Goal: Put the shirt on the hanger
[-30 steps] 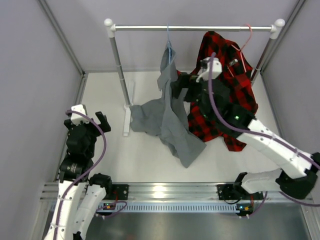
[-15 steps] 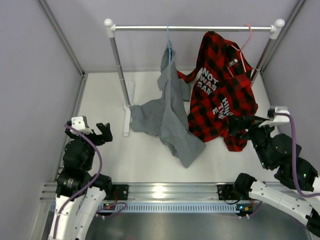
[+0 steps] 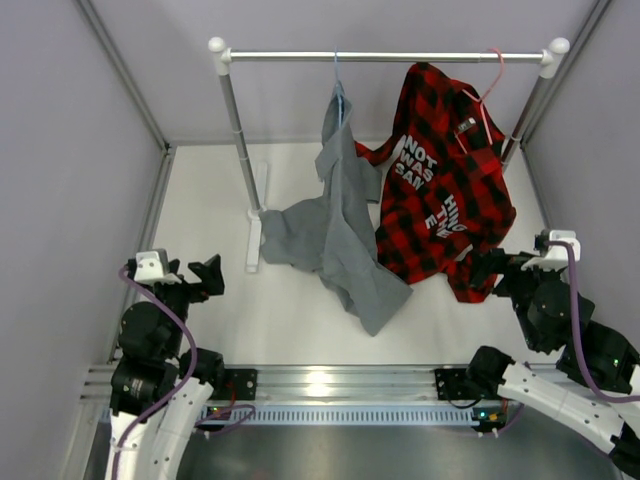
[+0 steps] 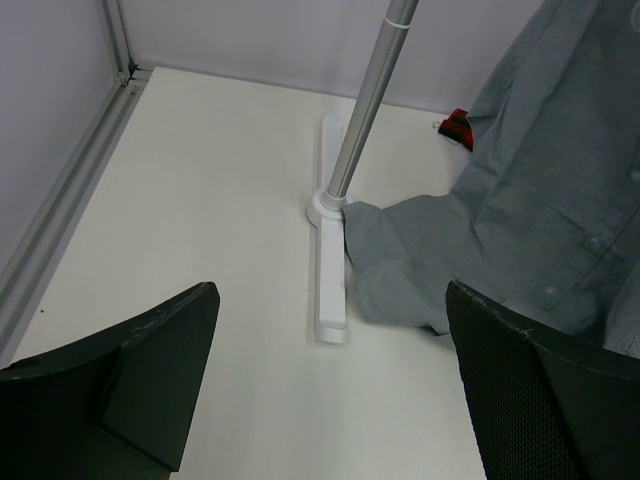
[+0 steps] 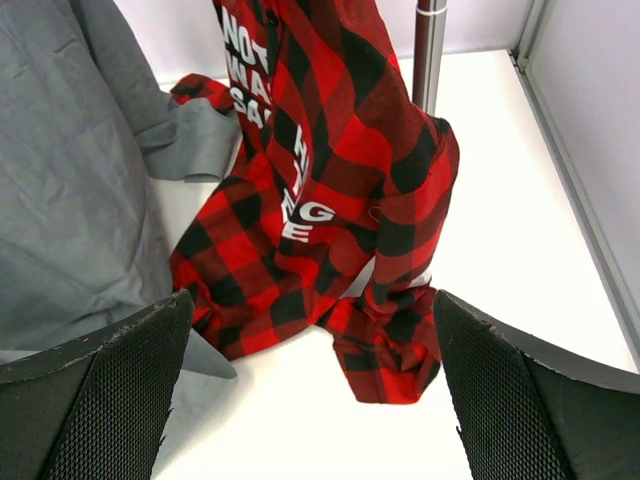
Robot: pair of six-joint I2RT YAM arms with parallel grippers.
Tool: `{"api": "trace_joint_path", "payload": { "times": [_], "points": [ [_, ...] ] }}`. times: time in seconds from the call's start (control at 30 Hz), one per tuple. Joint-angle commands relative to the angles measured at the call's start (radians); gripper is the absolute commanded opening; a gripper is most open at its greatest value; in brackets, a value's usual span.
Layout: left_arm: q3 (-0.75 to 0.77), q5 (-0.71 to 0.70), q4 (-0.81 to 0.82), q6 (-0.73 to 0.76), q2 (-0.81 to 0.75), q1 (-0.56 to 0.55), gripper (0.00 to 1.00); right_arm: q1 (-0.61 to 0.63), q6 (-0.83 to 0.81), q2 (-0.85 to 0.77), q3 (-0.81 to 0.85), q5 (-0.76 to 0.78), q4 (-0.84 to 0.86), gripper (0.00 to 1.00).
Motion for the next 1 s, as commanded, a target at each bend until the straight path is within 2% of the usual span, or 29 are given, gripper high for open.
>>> {"api": "trace_joint_path", "payload": {
  "times": [0.0,0.97],
  "points": [
    [-0.005,0.034,0.008,-0.009,-0.009,-0.003,0.98,0.01,0.022,-0.009,0.011,0.034,-0.05,1.0],
    [-0.005,0.034,0.01,-0.009,-0.013,-0.011,0.98,0.01,0.052,-0.012,-0.012,0.033,-0.05,0.99]
  ]
}}
